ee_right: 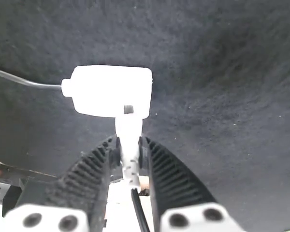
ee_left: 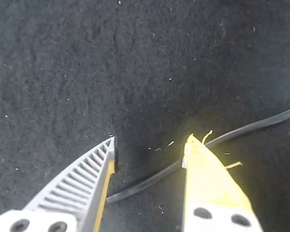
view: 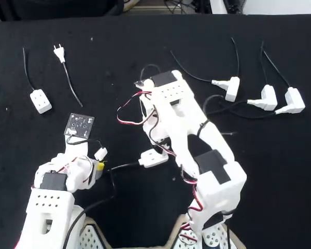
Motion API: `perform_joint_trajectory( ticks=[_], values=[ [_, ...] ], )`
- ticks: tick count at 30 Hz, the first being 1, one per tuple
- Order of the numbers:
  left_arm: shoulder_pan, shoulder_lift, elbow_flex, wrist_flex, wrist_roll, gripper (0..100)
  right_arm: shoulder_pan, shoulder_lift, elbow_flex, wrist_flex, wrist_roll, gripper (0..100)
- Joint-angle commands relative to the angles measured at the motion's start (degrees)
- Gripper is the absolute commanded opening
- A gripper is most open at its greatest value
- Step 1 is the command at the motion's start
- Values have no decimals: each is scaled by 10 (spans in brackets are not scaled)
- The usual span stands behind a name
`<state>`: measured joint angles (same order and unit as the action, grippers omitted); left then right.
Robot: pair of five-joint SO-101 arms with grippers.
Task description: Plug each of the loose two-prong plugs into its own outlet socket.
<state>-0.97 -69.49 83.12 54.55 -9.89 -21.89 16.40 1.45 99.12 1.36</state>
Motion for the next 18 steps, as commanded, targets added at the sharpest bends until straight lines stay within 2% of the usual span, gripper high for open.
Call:
perform_joint_trajectory(
  ticks=[1,12,18],
  values=[
    [-5,-7,-7,-9,-4,234,18,0,-24,16,-7,10],
    [-5,-7,-7,-9,-3,234,20,9,-25,11,-8,10],
    [-5,-7,-7,-9,-2,234,19,63,-24,-33,-8,10]
  ],
)
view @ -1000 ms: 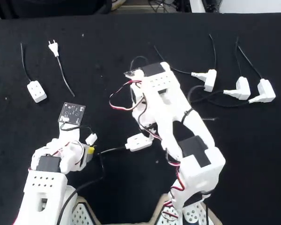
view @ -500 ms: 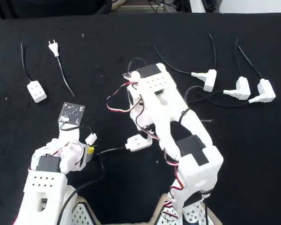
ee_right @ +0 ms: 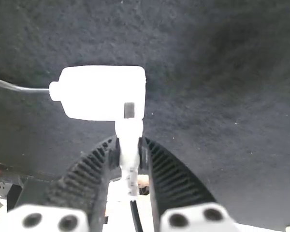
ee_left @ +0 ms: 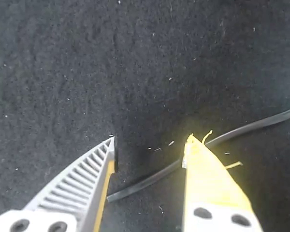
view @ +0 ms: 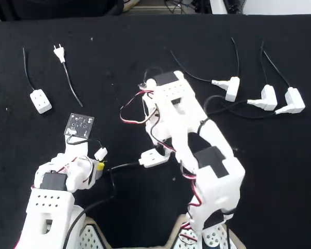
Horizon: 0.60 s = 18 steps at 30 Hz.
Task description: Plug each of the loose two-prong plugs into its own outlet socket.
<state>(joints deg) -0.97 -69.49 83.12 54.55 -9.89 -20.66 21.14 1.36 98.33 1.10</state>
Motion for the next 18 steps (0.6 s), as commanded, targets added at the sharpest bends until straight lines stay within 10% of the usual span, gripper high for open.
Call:
perform_joint_trajectory(
  ticks=[1,18],
  values=[
    [-5,-7,-7,-9,-2,234,5,18,-24,-33,-5,10],
    [-5,-7,-7,-9,-2,234,-15,19,-11,-101,24,10]
  ],
)
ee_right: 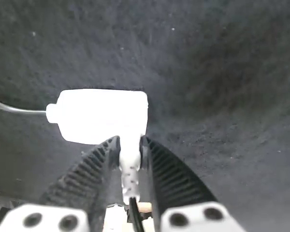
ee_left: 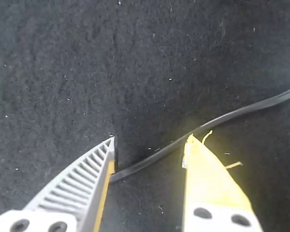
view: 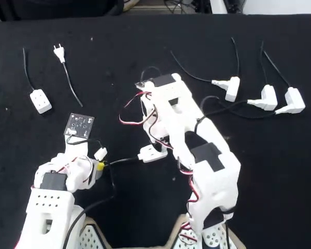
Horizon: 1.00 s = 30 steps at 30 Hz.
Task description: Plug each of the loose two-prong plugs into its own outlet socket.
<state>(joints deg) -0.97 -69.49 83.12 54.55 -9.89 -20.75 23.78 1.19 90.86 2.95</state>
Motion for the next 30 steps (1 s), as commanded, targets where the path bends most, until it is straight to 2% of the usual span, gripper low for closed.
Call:
perform_joint_trajectory(
  ticks=[1,4,9,17,21,24,27,30],
  values=[
    [-5,-7,-7,-9,-2,234,-18,-7,-7,-26,5,10],
    [-5,-7,-7,-9,-2,234,-24,-7,7,-45,7,10],
    [-5,-7,-6,-9,-3,234,-24,-38,73,-134,11,18],
    [-5,-7,-6,-9,-3,234,-67,-251,199,-210,45,234],
    [-6,-7,-7,-9,-3,234,-72,-333,201,-207,49,253],
    [-20,-7,-10,-9,-2,234,-73,-370,206,-202,132,253],
    [-58,-7,-18,-11,5,234,-75,-385,214,-180,266,255],
    [-109,-7,-33,-11,52,234,-91,-376,230,-167,387,255]
  ],
)
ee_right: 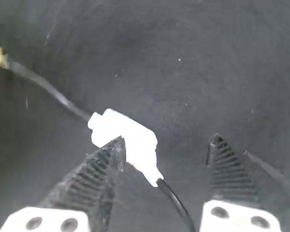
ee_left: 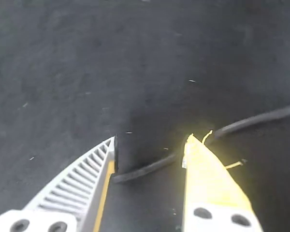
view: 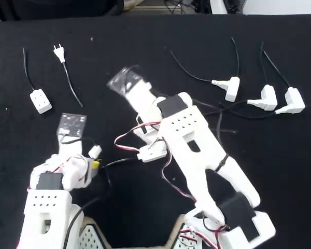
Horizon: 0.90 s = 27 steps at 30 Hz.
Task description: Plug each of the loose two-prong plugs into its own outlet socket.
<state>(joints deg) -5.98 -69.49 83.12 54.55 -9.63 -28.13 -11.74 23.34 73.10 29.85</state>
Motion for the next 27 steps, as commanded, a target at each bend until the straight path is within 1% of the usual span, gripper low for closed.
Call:
perform_joint_trajectory(
  ticks=[1,4,7,12,15,17,19,20,22,24,26,27],
  values=[
    [-79,-7,-37,-11,61,234,-25,-15,20,9,149,256],
    [-141,-7,-49,-14,96,234,-39,7,50,6,219,257],
    [-174,-7,-56,-14,112,234,-40,37,75,-12,269,257],
    [-175,-7,-56,-14,112,234,-38,99,96,-43,339,255],
    [-175,-7,-56,-14,112,234,-36,136,90,-64,358,254],
    [-175,-7,-55,-14,112,234,-34,160,85,-83,357,252],
    [-175,-7,-55,-14,112,234,-25,175,78,-91,354,204],
    [-175,-7,-55,-14,112,234,-19,181,72,-94,340,150],
    [-175,-7,-55,-14,112,234,-4,185,49,-93,292,5],
    [-175,-7,-55,-14,112,234,25,180,29,-86,238,44],
    [-175,-7,-55,-14,112,234,63,160,6,-76,202,6],
    [-175,-7,-55,-14,112,234,86,146,-7,-69,188,15]
  ],
)
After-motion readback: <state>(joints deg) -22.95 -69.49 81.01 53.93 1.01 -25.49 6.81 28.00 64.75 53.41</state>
